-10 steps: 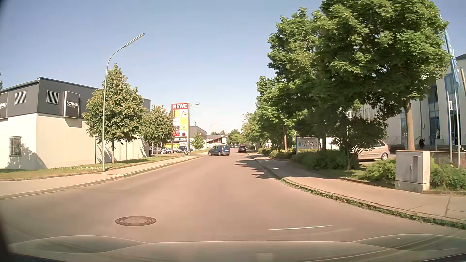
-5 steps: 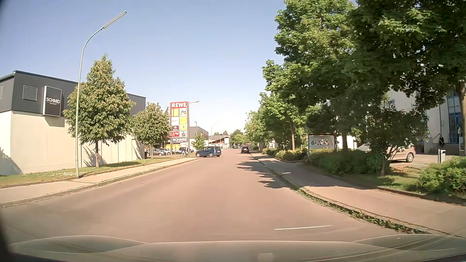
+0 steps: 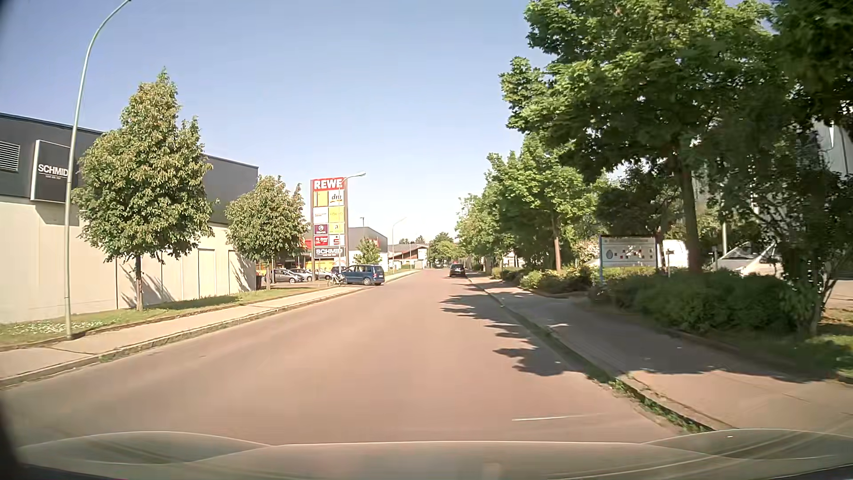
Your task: Follow the waypoints while adhering to traffic rules and regulations
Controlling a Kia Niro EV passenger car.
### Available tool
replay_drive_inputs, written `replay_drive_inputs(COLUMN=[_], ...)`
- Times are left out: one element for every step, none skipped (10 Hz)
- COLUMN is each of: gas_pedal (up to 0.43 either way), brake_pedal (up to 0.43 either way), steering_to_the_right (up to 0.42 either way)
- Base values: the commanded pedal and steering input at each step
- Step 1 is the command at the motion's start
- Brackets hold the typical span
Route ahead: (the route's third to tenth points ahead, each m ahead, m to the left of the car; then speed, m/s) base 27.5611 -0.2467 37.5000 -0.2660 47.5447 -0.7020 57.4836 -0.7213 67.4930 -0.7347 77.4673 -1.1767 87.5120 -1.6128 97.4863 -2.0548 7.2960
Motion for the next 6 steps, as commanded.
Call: replay_drive_inputs(gas_pedal=[0.110, 0.110, 0.118, 0.138, 0.157, 0.157], brake_pedal=[0.000, 0.000, 0.000, 0.000, 0.000, 0.000], steering_to_the_right=[-0.026, -0.023, -0.017, -0.015, -0.011, -0.008])
